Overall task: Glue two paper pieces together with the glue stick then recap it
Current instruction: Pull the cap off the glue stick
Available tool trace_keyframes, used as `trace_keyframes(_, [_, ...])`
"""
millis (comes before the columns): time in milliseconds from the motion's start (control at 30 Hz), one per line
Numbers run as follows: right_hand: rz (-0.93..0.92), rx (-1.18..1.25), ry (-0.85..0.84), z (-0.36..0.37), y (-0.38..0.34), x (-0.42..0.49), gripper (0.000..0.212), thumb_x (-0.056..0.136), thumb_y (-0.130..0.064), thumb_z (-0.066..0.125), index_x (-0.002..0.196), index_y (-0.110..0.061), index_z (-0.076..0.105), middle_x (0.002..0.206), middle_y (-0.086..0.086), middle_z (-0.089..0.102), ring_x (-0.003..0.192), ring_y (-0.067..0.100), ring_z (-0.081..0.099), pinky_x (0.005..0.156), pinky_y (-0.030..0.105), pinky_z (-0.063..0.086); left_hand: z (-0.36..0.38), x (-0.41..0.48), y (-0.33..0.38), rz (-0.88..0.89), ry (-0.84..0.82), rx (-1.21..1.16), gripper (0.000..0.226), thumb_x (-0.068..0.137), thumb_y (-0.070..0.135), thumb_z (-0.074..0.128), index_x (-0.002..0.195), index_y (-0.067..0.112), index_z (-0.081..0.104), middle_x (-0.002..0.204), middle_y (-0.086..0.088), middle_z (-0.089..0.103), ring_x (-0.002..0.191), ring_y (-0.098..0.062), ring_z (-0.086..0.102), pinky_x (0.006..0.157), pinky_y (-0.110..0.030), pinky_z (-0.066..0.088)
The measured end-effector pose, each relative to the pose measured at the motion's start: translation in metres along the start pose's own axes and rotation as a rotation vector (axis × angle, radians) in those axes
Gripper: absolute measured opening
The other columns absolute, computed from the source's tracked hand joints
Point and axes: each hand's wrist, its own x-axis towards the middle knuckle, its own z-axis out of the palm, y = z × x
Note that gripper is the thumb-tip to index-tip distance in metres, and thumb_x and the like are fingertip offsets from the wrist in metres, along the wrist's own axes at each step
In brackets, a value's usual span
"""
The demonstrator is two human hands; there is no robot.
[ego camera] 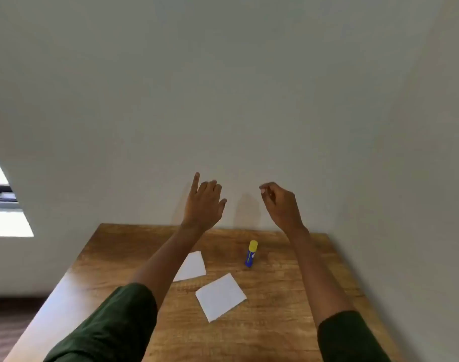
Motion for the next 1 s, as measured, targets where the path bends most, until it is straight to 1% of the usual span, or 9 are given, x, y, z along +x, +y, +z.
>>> trace_keyframes(67, [0.150, 0.093, -0.060, 0.009, 0.016, -0.018, 0.018, 0.089, -0.011, 0.051, 0.101, -0.016, 0.064, 0.080, 0.003, 0.067, 0.070, 0.017, 0.065, 0.067, 0.034, 0.056, 0.007, -0.012, 0.000, 0.014, -0.094, -0.008, 0.035, 0.093, 0.037, 0.044, 0.112, 0.014, 0.062, 0.118, -0.004, 0.064, 0.109, -0.021, 0.059, 0.117, -0.046, 0.008])
trace_keyframes(200, [0.358, 0.146, -0.263, 0.028, 0.050, -0.063, 0.033, 0.084, 0.004, 0.050, 0.110, -0.015, 0.060, 0.092, 0.002, 0.064, 0.079, 0.011, 0.060, 0.060, 0.007, 0.044, 0.025, -0.039, 0.002, -0.044, -0.175, -0.040, 0.033, 0.094, 0.035, 0.040, 0.109, 0.017, 0.063, 0.117, -0.001, 0.064, 0.109, -0.018, 0.059, 0.116, -0.044, 0.013])
trace_keyframes(333, [0.443, 0.232, -0.517, 0.041, 0.067, -0.084, 0.051, 0.078, 0.001, 0.065, 0.124, -0.015, 0.050, 0.114, -0.001, 0.060, 0.092, 0.008, 0.058, 0.068, 0.012, 0.043, 0.040, -0.053, 0.003, -0.051, -0.202, -0.086, 0.030, 0.092, 0.031, 0.041, 0.102, 0.016, 0.065, 0.113, -0.002, 0.065, 0.105, -0.018, 0.061, 0.114, -0.043, 0.020])
trace_keyframes(500, [0.397, 0.182, -0.530, 0.055, 0.073, -0.091, 0.035, 0.078, -0.012, 0.073, 0.110, -0.010, 0.060, 0.101, 0.001, 0.064, 0.094, 0.014, 0.060, 0.070, 0.011, 0.042, 0.054, -0.059, 0.007, -0.078, -0.231, -0.194, 0.029, 0.089, 0.026, 0.043, 0.094, 0.017, 0.070, 0.104, 0.000, 0.069, 0.097, -0.016, 0.064, 0.107, -0.041, 0.030])
trace_keyframes(600, [0.399, 0.201, -0.485, 0.061, 0.074, -0.093, 0.028, 0.079, -0.014, 0.072, 0.104, -0.007, 0.063, 0.099, 0.005, 0.067, 0.093, 0.017, 0.062, 0.073, 0.016, 0.046, 0.056, -0.063, 0.011, -0.093, -0.306, -0.404, 0.027, 0.088, 0.025, 0.047, 0.097, 0.015, 0.071, 0.102, -0.002, 0.071, 0.091, -0.018, 0.065, 0.088, -0.032, 0.047])
trace_keyframes(700, [0.395, 0.236, -0.439, 0.064, 0.070, -0.097, 0.026, 0.082, -0.015, 0.068, 0.107, -0.010, 0.061, 0.101, 0.004, 0.068, 0.095, 0.014, 0.064, 0.078, 0.022, 0.048, 0.051, -0.076, 0.016, -0.198, -0.306, -0.688, 0.029, 0.087, 0.024, 0.057, 0.114, 0.014, 0.063, 0.113, -0.005, 0.067, 0.101, -0.019, 0.063, 0.086, -0.030, 0.051])
trace_keyframes(767, [0.338, 0.185, -0.427, 0.067, 0.061, -0.099, 0.023, 0.085, -0.017, 0.065, 0.107, -0.010, 0.062, 0.093, -0.001, 0.065, 0.081, 0.006, 0.060, 0.067, 0.015, 0.041, 0.046, -0.087, 0.018, -0.263, -0.291, -0.809, 0.042, 0.088, 0.026, 0.059, 0.128, 0.018, 0.049, 0.124, -0.004, 0.061, 0.110, -0.018, 0.059, 0.089, -0.031, 0.050])
trace_keyframes(900, [0.122, 0.023, -0.494, 0.081, 0.050, -0.108, 0.025, 0.091, -0.027, 0.056, 0.109, -0.010, 0.063, 0.095, -0.001, 0.054, 0.084, 0.012, 0.047, 0.064, 0.011, 0.030, 0.040, -0.102, 0.020, -0.164, -0.344, -0.698, 0.052, 0.090, 0.028, 0.056, 0.137, 0.020, 0.034, 0.130, -0.005, 0.055, 0.105, -0.022, 0.060, 0.081, -0.036, 0.053])
trace_keyframes(1000, [0.086, 0.014, -0.525, 0.090, 0.046, -0.112, 0.025, 0.092, -0.027, 0.054, 0.110, -0.012, 0.062, 0.098, -0.001, 0.053, 0.086, 0.009, 0.043, 0.066, 0.008, 0.031, 0.043, -0.111, 0.013, -0.153, -0.426, -0.564, 0.032, 0.093, 0.028, 0.051, 0.123, 0.016, 0.049, 0.117, -0.005, 0.064, 0.091, -0.017, 0.061, 0.065, -0.020, 0.043])
